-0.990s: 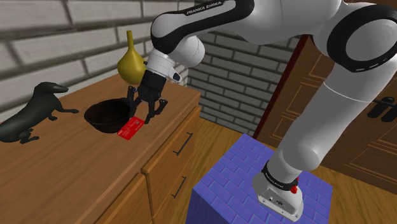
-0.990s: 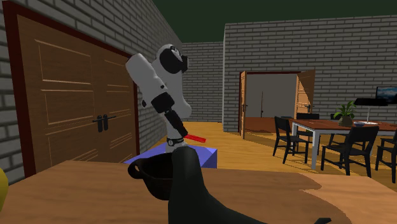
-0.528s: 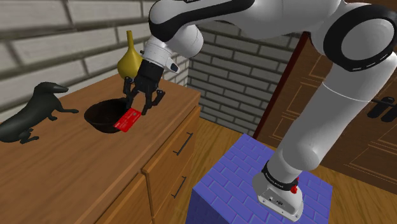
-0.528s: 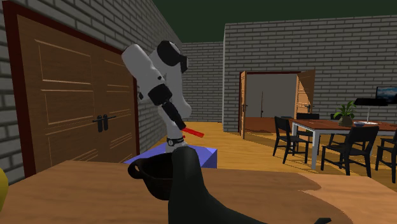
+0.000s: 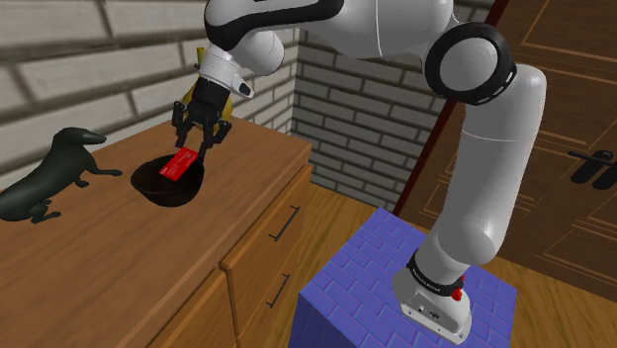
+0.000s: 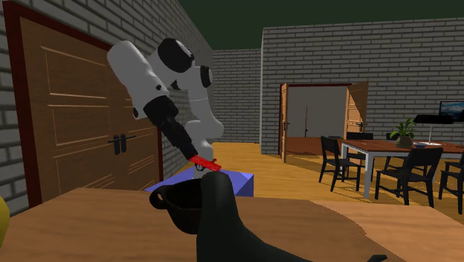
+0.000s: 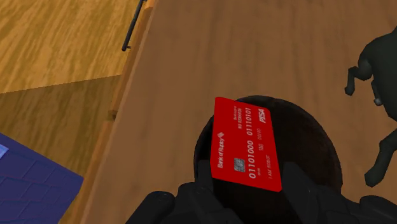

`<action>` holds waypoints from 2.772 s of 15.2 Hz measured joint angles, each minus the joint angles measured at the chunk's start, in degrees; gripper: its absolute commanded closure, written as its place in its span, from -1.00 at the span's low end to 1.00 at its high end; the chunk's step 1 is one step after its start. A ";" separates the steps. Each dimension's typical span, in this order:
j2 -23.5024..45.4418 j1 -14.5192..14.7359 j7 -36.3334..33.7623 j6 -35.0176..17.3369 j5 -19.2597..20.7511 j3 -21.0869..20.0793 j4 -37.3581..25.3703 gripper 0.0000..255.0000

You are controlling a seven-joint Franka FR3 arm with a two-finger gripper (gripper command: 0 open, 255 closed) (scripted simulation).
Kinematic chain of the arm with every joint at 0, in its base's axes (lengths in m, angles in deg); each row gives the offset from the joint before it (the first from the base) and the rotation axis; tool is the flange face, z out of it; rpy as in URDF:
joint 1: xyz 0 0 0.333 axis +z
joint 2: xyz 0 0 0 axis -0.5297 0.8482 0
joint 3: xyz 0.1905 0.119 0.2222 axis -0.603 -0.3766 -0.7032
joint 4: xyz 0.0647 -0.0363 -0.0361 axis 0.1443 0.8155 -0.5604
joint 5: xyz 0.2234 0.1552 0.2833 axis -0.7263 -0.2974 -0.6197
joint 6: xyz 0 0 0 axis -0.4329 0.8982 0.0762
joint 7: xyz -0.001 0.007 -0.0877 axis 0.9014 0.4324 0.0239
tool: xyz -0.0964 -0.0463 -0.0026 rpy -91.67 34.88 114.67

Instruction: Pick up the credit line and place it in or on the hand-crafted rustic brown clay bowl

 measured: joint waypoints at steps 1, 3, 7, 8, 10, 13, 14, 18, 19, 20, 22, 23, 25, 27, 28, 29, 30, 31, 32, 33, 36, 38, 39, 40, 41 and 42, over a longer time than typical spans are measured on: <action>2.83 0.37 -0.74 0.68 1.03 0.16 -3.73 1.00; 8.05 0.79 -2.14 3.17 2.89 0.62 -11.52 1.00; 12.23 1.05 -2.07 3.78 3.96 1.07 -16.04 1.00; 12.52 1.09 -1.80 3.28 3.96 1.08 -15.76 1.00; 12.90 1.10 -1.11 2.18 3.84 1.10 -14.83 1.00; 13.30 1.05 0.01 0.47 3.60 1.12 -13.21 1.00; 13.55 1.02 0.40 -0.04 3.53 1.14 -12.82 1.00; 14.43 1.17 1.49 -2.06 3.32 1.13 -11.44 1.00; 14.43 1.14 1.63 -2.25 3.28 1.13 -11.21 1.00; 14.43 1.13 1.68 -2.32 3.26 1.13 -11.13 1.00; 14.42 1.13 1.73 -2.39 3.25 1.13 -11.06 1.00; 14.43 1.13 1.73 -2.39 3.25 1.13 -11.06 1.00; 14.43 1.13 1.74 -2.40 3.24 1.13 -11.05 -1.00; 14.43 1.13 1.74 -2.40 3.24 1.13 -11.05 -1.00; 14.43 1.13 1.74 -2.40 3.24 1.13 -11.04 -1.00; 14.43 1.13 1.74 -2.40 3.24 1.13 -11.03 -1.00; 14.43 1.13 1.74 -2.40 3.24 1.13 -11.03 -1.00; 14.43 1.13 1.74 -2.40 3.24 1.13 -11.03 -1.00; 14.30 0.84 1.72 -1.64 3.32 1.22 -11.53 -1.00; 13.37 0.25 1.88 -0.74 3.19 1.30 -11.25 -1.00; 13.09 -0.77 1.30 2.78 3.60 1.67 -14.27 -1.00; 12.82 -0.97 1.27 3.31 3.60 1.71 -14.42 -1.00; 12.81 -0.98 1.24 3.40 3.61 1.71 -14.48 -1.00; 12.80 -1.00 1.23 3.46 3.62 1.72 -14.52 -1.00; 12.81 -1.00 1.22 3.50 3.62 1.72 -14.56 -1.00; 12.81 -1.01 1.22 3.52 3.62 1.72 -14.58 -1.00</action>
